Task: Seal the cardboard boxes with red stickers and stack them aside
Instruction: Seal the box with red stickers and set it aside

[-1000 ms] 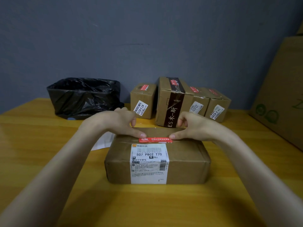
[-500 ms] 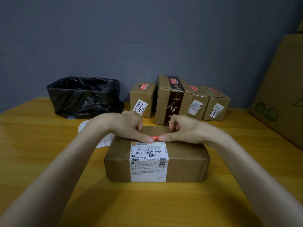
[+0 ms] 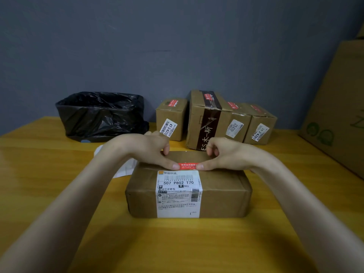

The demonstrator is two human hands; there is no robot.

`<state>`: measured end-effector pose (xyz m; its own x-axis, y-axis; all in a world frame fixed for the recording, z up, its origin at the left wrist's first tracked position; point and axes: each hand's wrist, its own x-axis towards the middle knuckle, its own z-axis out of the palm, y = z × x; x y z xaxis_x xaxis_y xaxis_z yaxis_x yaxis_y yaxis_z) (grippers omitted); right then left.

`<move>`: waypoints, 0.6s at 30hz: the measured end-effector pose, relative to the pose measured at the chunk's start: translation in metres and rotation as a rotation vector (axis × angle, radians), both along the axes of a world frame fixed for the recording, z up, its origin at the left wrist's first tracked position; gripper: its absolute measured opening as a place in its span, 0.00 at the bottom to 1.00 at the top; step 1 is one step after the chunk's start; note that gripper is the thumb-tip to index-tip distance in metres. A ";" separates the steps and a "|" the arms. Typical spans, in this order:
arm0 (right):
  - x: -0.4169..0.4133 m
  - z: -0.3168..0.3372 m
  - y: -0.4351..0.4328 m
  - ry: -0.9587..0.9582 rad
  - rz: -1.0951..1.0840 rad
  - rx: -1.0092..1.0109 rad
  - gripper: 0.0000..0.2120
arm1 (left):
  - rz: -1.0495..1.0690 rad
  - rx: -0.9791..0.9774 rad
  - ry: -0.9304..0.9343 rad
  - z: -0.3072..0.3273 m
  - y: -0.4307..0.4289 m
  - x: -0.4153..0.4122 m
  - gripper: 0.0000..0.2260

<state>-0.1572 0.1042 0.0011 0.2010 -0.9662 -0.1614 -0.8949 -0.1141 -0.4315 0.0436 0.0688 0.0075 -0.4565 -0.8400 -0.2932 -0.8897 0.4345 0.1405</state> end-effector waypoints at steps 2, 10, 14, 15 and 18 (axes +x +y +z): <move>-0.005 0.002 -0.001 0.007 0.001 0.025 0.18 | 0.015 0.012 -0.013 0.001 -0.002 0.006 0.19; -0.010 0.000 -0.005 -0.005 -0.028 -0.003 0.17 | 0.035 0.045 0.008 0.003 -0.004 0.015 0.15; -0.008 -0.004 -0.007 0.009 -0.045 -0.043 0.16 | 0.041 0.032 -0.004 0.000 -0.005 0.014 0.15; -0.008 -0.004 -0.006 0.018 -0.046 -0.038 0.16 | 0.047 0.030 -0.005 0.000 -0.006 0.014 0.15; -0.009 -0.003 -0.007 0.027 -0.055 -0.013 0.16 | 0.065 0.027 -0.021 0.001 -0.006 0.017 0.15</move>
<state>-0.1663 0.0973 -0.0017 0.1437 -0.9777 -0.1531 -0.9112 -0.0704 -0.4059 0.0604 0.0629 0.0084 -0.3953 -0.8590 -0.3254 -0.9185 0.3724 0.1328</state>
